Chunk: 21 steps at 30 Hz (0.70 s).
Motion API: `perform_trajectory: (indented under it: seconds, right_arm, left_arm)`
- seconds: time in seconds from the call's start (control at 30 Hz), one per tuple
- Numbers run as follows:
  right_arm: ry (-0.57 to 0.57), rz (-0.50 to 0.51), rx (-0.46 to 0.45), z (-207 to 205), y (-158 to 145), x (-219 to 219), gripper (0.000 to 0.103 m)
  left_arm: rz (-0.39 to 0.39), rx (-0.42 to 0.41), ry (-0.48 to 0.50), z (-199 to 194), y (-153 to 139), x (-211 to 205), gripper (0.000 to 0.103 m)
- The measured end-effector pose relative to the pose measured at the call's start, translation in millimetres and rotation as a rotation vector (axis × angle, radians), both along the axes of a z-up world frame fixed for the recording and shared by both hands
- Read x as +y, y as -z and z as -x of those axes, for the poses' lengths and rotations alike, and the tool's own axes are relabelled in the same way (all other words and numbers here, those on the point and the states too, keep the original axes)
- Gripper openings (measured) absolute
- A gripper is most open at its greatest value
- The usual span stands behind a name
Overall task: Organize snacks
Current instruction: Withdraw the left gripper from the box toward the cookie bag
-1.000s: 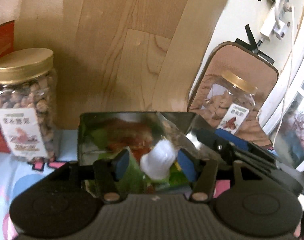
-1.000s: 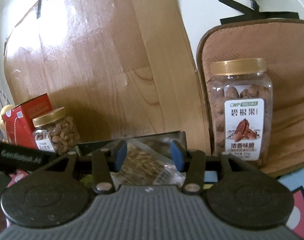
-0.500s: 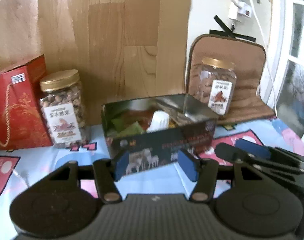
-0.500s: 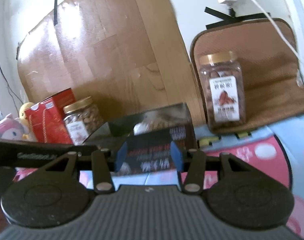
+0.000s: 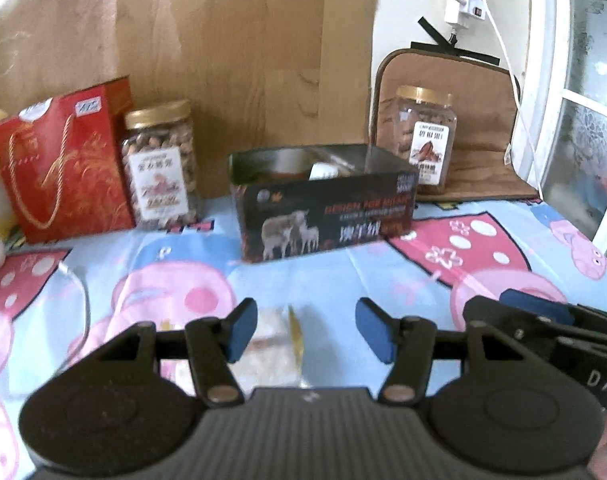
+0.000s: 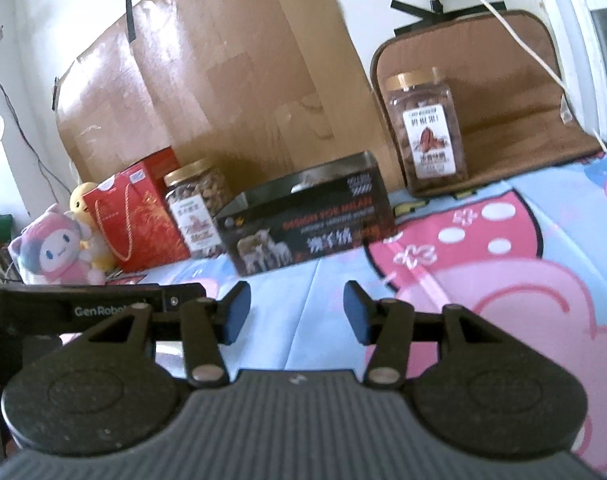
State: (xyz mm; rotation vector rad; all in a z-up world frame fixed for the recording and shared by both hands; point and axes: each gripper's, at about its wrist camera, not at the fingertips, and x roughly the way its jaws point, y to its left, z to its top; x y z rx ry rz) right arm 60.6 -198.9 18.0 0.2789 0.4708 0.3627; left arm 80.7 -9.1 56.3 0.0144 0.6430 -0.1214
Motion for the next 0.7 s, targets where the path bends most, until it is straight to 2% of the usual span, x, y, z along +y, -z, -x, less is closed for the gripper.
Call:
perform_trajectory:
  seconds: [0.3,0.47,0.7]
  right_arm:
    - [-0.057,0.008,0.078,26,18,13,0.055]
    - [-0.090,0.018,0.117,35,25,20,0.055]
    - [-0.138,0.050,0.156,39,34,38,0.055]
  left_arm:
    - [0.016,0.032,-0.025,37,21,19,0.056]
    - [0.054,0.026,-0.036,62,32,41,0.058]
    - [0.061,0.012,-0.122,86,45,78,0.058]
